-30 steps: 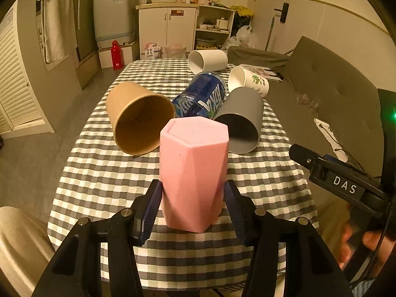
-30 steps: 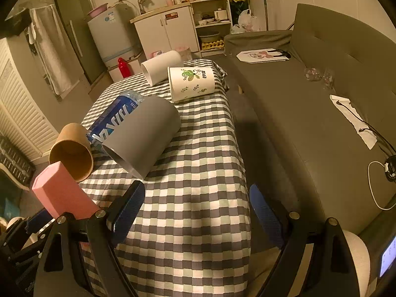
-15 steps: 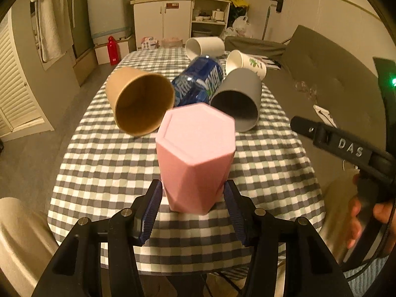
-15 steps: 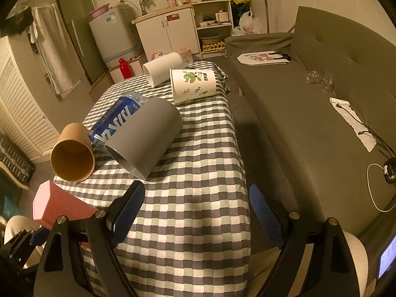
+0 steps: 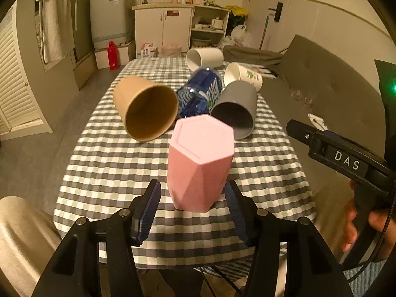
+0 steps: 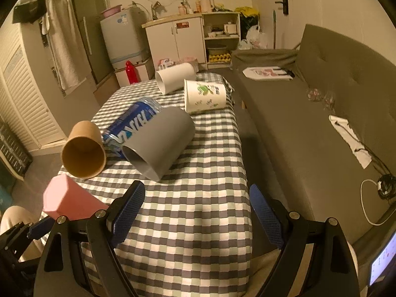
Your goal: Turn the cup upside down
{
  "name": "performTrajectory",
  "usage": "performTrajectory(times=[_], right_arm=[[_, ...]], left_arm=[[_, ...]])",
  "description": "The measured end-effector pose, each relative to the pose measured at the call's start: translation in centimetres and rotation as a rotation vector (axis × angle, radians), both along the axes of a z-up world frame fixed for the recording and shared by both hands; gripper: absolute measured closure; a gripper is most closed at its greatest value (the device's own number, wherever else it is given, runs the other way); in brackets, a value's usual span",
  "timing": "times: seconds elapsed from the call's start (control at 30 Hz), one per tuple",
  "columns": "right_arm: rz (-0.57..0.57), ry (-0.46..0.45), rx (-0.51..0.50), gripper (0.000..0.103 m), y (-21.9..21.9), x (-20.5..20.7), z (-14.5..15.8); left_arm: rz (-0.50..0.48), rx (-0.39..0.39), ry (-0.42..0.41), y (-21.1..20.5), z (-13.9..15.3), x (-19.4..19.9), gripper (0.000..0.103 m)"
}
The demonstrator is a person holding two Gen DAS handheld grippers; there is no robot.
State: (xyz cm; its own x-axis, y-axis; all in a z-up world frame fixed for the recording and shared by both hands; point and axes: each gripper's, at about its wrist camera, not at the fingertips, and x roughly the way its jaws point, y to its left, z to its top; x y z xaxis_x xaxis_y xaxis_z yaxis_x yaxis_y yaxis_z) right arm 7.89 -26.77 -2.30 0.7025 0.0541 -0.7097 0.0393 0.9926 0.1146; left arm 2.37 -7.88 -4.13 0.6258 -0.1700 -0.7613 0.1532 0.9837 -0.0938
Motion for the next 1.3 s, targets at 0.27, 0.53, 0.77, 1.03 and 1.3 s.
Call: performTrajectory(times=[0.27,0.53,0.77,1.03,1.3], right_arm=[[0.036,-0.063,-0.014,0.016,1.7,-3.5,3.2],[0.093,-0.114,-0.036,0.016,4.8,-8.4,5.1],[0.153,-0.093,-0.117,0.009,7.4,-9.9,3.4],[0.154,-0.07,-0.143,0.0,7.8,-9.8,2.6],[0.143,-0.059,-0.143,0.0,7.6,-9.6,2.5]], left_arm=[[0.013,-0.029,-0.114,1.9,3.4,-2.6,0.046],[0.082,0.027,-0.224,5.1,4.7,-5.3,0.038],[0.15,0.047,-0.251,6.7,4.0,-6.6,0.022],[0.164,0.029,-0.237,7.2,3.8,-6.8,0.013],[0.151,0.043,-0.229,6.7,3.6,-6.8,0.012]])
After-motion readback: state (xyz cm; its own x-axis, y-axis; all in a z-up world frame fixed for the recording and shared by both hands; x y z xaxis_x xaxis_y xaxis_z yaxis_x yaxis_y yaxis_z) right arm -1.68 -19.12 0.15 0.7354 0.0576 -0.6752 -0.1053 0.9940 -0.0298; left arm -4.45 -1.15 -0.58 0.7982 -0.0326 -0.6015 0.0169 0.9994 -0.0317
